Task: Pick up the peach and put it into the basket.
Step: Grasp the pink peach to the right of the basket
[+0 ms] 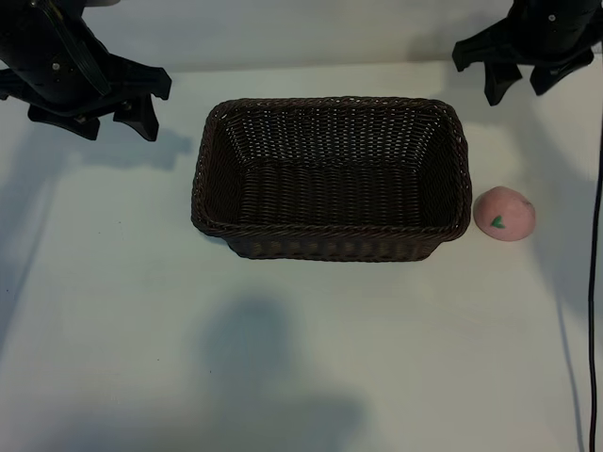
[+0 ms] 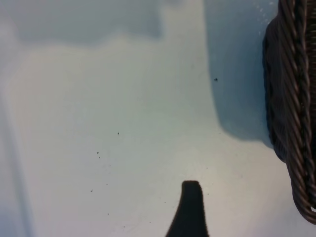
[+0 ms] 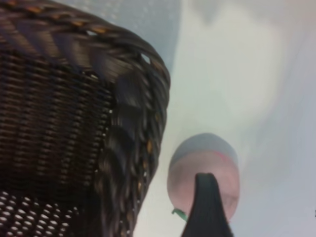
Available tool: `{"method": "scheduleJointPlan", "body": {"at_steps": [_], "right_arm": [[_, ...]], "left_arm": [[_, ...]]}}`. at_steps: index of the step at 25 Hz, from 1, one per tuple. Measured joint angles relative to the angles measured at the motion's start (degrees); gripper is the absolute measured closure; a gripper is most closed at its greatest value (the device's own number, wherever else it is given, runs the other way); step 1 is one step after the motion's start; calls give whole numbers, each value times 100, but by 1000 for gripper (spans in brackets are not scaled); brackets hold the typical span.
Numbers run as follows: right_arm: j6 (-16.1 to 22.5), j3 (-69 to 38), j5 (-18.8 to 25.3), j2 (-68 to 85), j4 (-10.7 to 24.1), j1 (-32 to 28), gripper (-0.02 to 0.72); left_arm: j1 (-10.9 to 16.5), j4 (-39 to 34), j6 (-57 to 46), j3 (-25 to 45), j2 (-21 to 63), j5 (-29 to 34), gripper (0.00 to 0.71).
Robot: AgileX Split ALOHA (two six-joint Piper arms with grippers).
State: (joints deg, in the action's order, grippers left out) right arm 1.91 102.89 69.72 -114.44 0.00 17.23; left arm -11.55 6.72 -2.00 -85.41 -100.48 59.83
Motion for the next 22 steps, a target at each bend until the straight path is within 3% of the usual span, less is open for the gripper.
{"method": "scheduleJointPlan", "body": {"at_steps": [9, 13, 22], "right_arm": [[36, -949, -19, 20, 168, -170, 198], [99, -1322, -252, 33, 223, -176, 198], [459, -2753, -1987, 666, 230, -176, 198]], "left_arm": [[0, 0, 4, 0, 0, 0, 123], [0, 4, 4, 0, 0, 0, 123], [0, 4, 6, 0, 0, 0, 123]]}}
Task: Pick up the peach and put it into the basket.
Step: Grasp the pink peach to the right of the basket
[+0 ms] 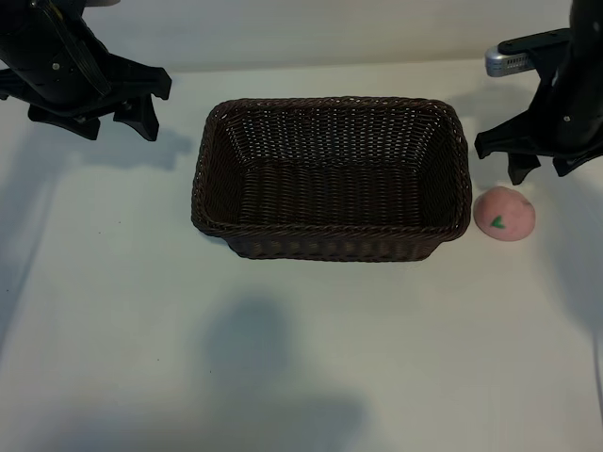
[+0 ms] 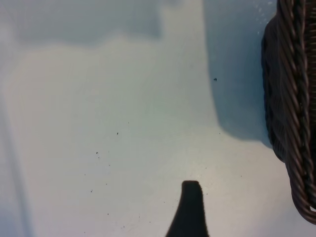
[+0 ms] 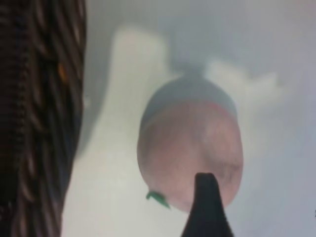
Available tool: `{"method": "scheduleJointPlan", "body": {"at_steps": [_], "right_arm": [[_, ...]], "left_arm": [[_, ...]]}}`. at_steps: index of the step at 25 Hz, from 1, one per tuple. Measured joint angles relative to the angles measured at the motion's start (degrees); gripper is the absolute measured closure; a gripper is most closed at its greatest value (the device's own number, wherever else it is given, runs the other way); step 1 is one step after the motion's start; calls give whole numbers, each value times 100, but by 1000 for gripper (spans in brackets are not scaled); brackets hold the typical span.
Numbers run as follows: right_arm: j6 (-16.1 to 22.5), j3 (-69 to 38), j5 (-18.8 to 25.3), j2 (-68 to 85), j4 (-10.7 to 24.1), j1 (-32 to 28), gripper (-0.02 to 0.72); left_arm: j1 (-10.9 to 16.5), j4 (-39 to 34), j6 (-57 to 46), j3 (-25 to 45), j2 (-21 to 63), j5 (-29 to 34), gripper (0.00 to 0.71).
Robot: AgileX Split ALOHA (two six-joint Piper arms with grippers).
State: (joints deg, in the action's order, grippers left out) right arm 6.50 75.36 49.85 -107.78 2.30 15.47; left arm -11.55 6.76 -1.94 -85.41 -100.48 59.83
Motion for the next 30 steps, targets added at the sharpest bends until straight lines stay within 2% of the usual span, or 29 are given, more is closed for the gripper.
{"method": "scheduleJointPlan", "body": {"at_steps": [5, 14, 21, 24, 28, 30], "right_arm": [[99, -624, -684, 39, -151, 0, 198], [7, -1069, -1364, 39, -475, 0, 215], [2, -1075, -1460, -75, -507, 0, 358], [-3, -1075, -1443, -207, -519, 0, 449], [-33, -1075, -1413, -227, -519, 0, 625], [-60, -1069, -1380, -199, -519, 0, 658]], "left_arm": [[0, 0, 0, 0, 0, 0, 123], [0, 0, 4, 0, 0, 0, 123], [0, 0, 4, 0, 0, -5, 123], [0, 0, 4, 0, 0, -5, 123], [0, 0, 4, 0, 0, -5, 123], [0, 0, 4, 0, 0, -5, 123]]}}
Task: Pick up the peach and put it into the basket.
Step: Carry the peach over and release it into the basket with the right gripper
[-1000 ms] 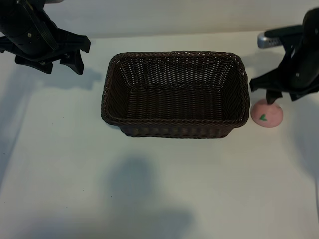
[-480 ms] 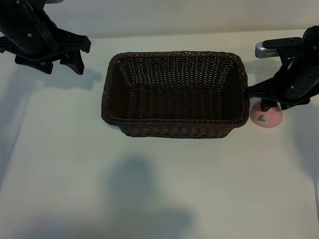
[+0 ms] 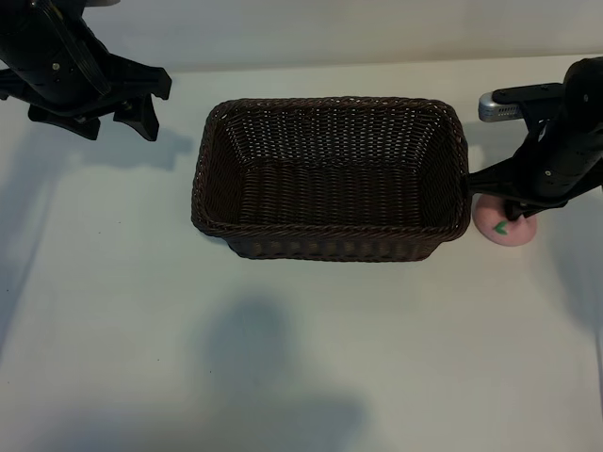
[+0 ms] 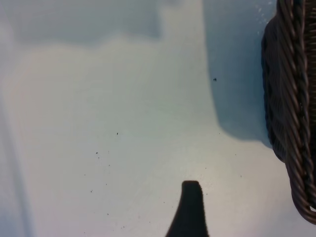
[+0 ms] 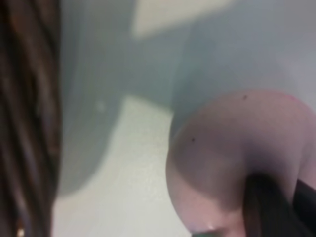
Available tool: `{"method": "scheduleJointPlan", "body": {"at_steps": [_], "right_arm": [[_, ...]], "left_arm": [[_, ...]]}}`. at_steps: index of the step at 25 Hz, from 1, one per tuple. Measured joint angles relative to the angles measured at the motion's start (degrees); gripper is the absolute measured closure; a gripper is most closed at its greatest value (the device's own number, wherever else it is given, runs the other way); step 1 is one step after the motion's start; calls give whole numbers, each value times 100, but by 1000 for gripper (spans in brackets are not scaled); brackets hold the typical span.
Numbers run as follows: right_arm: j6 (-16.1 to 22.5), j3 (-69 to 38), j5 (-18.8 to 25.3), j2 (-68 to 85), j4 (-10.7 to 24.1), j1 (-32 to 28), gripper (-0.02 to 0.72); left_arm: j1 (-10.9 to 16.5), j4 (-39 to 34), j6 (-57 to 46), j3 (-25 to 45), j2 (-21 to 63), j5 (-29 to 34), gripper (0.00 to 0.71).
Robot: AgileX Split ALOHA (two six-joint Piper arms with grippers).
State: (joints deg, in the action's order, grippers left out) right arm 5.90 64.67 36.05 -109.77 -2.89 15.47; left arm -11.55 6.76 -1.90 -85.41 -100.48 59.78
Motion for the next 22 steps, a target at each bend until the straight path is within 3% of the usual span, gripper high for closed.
{"method": "scheduleJointPlan", "body": {"at_steps": [6, 10, 16, 22], "right_arm": [[-26, 311, 572, 243, 109, 0, 662], [-40, 938, 1216, 475, 289, 0, 662], [-41, 2057, 2121, 501, 289, 0, 662], [-41, 2680, 2572, 501, 289, 0, 662]], "left_arm": [[0, 0, 0, 0, 0, 0, 123], [0, 0, 0, 0, 0, 0, 123], [0, 0, 0, 0, 0, 0, 123], [0, 0, 0, 0, 0, 0, 123]]}}
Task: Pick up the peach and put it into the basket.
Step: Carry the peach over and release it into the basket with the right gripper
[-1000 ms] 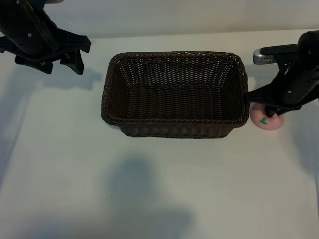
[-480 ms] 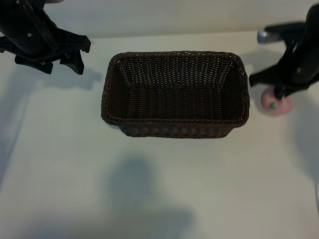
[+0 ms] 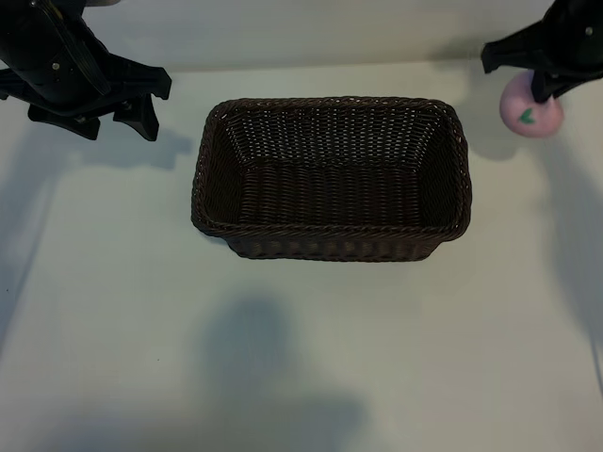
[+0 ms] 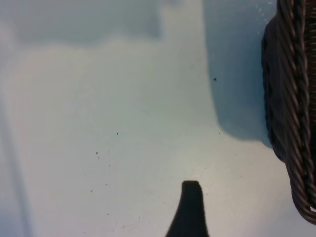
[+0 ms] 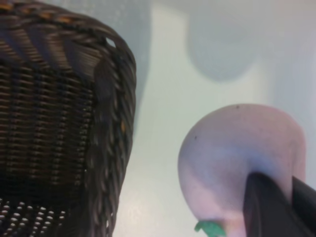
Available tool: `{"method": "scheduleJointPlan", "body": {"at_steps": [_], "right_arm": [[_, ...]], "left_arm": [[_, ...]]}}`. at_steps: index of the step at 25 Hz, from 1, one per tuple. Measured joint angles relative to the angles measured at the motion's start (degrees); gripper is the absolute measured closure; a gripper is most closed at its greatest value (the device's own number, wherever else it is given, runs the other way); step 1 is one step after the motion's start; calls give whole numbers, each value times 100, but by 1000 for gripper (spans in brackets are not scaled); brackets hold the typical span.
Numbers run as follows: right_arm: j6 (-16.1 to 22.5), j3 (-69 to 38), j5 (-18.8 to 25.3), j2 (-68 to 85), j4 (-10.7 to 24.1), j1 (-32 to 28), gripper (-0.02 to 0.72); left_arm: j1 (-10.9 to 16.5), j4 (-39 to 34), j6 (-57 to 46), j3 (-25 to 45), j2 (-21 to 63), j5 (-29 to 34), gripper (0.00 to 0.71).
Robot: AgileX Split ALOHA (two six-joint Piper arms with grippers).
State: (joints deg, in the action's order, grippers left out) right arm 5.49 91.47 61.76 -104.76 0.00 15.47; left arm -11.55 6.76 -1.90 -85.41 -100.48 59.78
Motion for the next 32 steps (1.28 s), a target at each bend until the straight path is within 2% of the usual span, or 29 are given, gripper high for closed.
{"method": "scheduleJointPlan", "body": {"at_steps": [2, 8, 16, 23, 28, 32], "right_arm": [[0, 42, 38, 0, 0, 0, 662], [-23, 42, 67, 0, -334, 161, 662], [-17, 42, 31, 0, -394, 1047, 662], [18, 42, -323, 0, -456, 1662, 662], [45, 42, -685, -35, -495, 1764, 662], [11, 42, -880, -283, -716, 1774, 662]], "left_arm": [[0, 0, 0, 0, 0, 0, 123], [0, 0, 0, 0, 0, 0, 123], [0, 0, 0, 0, 0, 0, 123], [0, 0, 0, 0, 0, 0, 123], [0, 0, 0, 0, 0, 0, 123], [0, 0, 0, 0, 0, 0, 123]]}}
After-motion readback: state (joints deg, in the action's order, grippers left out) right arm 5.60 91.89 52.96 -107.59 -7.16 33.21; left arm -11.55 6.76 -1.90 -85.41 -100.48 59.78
